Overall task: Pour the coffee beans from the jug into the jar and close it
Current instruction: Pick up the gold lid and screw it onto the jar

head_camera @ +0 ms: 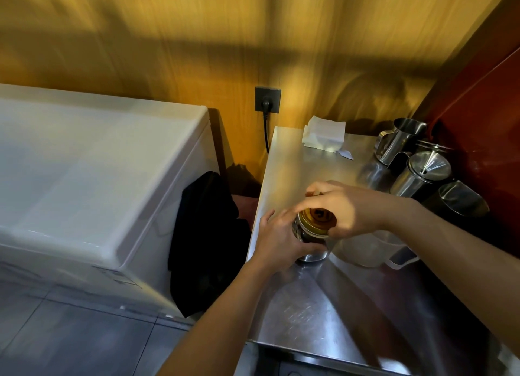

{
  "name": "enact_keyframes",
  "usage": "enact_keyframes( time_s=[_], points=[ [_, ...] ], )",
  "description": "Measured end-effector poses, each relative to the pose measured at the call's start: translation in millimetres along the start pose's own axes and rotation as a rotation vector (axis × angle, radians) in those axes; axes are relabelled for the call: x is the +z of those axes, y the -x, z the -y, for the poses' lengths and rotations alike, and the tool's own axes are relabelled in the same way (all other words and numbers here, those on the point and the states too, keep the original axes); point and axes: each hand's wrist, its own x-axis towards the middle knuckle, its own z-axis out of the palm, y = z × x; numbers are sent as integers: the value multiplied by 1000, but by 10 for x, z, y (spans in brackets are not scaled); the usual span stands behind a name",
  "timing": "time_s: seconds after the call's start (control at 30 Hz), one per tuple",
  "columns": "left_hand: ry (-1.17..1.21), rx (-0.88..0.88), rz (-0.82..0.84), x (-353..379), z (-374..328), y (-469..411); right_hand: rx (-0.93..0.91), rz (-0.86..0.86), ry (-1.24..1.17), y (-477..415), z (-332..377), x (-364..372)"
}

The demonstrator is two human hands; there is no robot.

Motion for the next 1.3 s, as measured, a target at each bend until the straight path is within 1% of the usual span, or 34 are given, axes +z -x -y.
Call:
enact_keyframes(
  time_s=[0.03,0.1,0.13,0.17,0.23,0.27,0.3,0.33,0.37,0.43,0.47,0.5,0.57,0.63,0.67,0.7,0.77,0.8,0.83,0.9,0.93,0.97,1.07,1.1,1.2,1.23,1.3],
  points=[
    [2,3,3,-2,-6,0,35,-56,67,-15,35,9],
    [2,17,8,2,-13,4,165,-163,272,-52,71,42],
    [7,27,7,5,-12,9,205,-193,318,-65,60,73],
    [17,31,3,7,-10,13,205,-186,287,-72,43,93],
    [17,22,-5,5,-15,13,139,-64,84,-60,9,86],
    [0,16,-5,6,-18,8,89,-7,21,-55,-21,72],
    [-12,12,-2,6,-17,7,60,21,11,-53,-27,73],
    [-10,12,-2,7,-15,5,65,-6,59,-60,-13,85],
    [-1,18,-4,5,-16,7,97,-69,146,-78,15,99],
    [4,36,-2,1,-17,15,205,-200,308,-109,63,123],
    [1,42,-2,5,-12,20,236,-224,297,-109,57,141],
    [-2,41,-1,6,-9,23,233,-209,228,-98,41,155],
    [-10,28,-6,3,-15,22,173,-97,34,-50,-6,122],
    [-8,16,-13,2,-22,13,101,-19,-2,-11,-38,99],
    [0,15,-14,2,-25,12,100,-48,49,-5,-35,118],
    [10,18,-17,-1,-30,16,135,-117,143,-14,-12,133],
    [36,27,-23,-6,-32,32,248,-269,325,-39,32,137],
    [43,29,-24,-3,-33,36,270,-312,333,-40,21,140],
    [38,28,-23,-4,-34,34,245,-308,303,-36,1,146],
    [7,21,-16,2,-31,20,124,-198,223,-31,-12,143],
    [-4,19,-13,5,-26,16,85,-165,221,-40,-4,159],
    [-4,19,-13,11,-22,18,102,-191,241,-59,12,179],
    [10,8,-22,16,-17,36,278,-395,336,-134,79,174],
    [11,4,-19,15,-14,36,275,-405,320,-135,63,173],
    [26,17,31,-8,-16,6,145,-246,217,-77,15,174],
    [51,8,62,-27,-21,-12,139,-224,212,-52,15,178],
    [147,-25,127,-73,-18,-40,174,-286,212,-20,12,188]
  ],
)
